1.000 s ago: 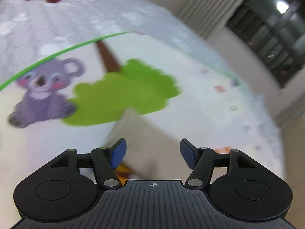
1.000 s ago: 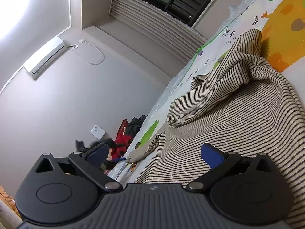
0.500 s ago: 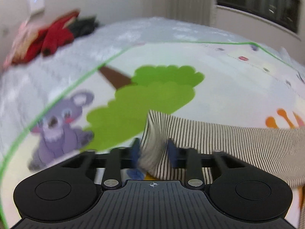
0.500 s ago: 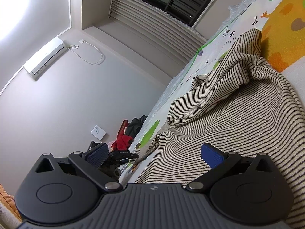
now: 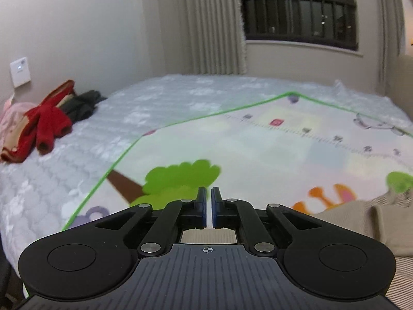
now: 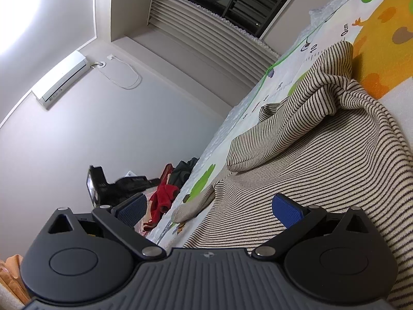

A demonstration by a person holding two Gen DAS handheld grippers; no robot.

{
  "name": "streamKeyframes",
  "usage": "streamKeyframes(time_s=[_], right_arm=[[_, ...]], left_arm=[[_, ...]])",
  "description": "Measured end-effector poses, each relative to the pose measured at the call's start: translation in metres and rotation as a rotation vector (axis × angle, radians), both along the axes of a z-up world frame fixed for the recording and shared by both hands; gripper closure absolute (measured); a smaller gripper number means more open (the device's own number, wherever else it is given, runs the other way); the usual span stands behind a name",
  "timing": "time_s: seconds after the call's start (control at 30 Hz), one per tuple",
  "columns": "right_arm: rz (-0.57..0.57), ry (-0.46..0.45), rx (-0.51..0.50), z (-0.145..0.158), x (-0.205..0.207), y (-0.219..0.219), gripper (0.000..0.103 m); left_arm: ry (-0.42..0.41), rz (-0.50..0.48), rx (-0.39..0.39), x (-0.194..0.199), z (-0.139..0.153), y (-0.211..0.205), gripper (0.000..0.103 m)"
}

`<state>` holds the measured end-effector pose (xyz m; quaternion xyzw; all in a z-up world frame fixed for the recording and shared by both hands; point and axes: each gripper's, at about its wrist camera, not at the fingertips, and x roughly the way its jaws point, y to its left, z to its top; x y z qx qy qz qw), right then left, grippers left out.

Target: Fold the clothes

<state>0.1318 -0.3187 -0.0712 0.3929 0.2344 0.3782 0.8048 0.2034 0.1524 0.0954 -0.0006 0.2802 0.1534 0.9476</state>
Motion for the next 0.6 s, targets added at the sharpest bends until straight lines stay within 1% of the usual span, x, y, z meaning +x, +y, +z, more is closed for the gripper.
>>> streamKeyframes(time_s=[0.07,0.1,0.13,0.17,0.2,0.23,0.27,0.3,0.33,0.37,0.4,0.43,0.5,0.53,0.6], right_arm=[[-0.002,-0.001,-0.001,0.001,-0.001,0.0,0.0],[-0.002,-0.001,-0.001,0.001,0.0,0.0,0.0],[-0.002,0.0,0.0,0.001,0.0,0.0,0.0],[-0.002,0.0,0.0,0.002,0.0,0.001,0.0],[-0.002,0.001,0.001,0.002,0.0,0.001,0.0],[-0.002,0.001,0.001,0.002,0.001,0.001,0.0],[-0.002,0.002,0.001,0.002,0.001,0.0,0.0],[-0.002,0.002,0.002,0.002,0.002,0.0,0.0],[-0.002,0.003,0.002,0.002,0.002,0.0,0.0],[-0.003,0.003,0.004,0.002,0.002,0.001,0.0],[-0.003,0.004,0.006,0.002,0.002,0.001,0.0],[-0.003,0.005,0.008,0.002,0.002,0.001,0.0],[-0.003,0.006,0.011,0.001,0.002,0.001,0.0],[-0.002,0.007,0.012,0.0,0.003,0.001,0.0],[-0.002,0.007,0.012,0.0,0.003,0.001,0.0]], left_arm=[[0.005,0.002,-0.042,-0.004,-0.005,0.008,0.094],[0.007,0.005,-0.066,-0.006,-0.008,0.013,0.088],[0.01,0.008,-0.089,-0.008,-0.012,0.018,0.076],[0.018,0.028,-0.136,-0.011,-0.02,0.028,0.066],[0.028,0.057,-0.2,-0.014,-0.03,0.04,0.047],[0.037,0.087,-0.269,-0.017,-0.04,0.052,0.043],[0.044,0.123,-0.329,-0.019,-0.05,0.064,0.043],[0.048,0.168,-0.379,-0.022,-0.06,0.074,0.037],[0.051,0.216,-0.426,-0.026,-0.07,0.084,0.022],[0.05,0.271,-0.468,-0.03,-0.08,0.092,0.018],[0.047,0.312,-0.516,-0.034,-0.09,0.097,0.016],[0.041,0.329,-0.576,-0.038,-0.099,0.103,0.016],[0.0,0.349,-0.642,-0.043,-0.11,0.105,0.015],[-0.021,0.346,-0.667,-0.043,-0.112,0.103,0.013],[-0.059,0.324,-0.728,-0.04,-0.115,0.099,0.013]])
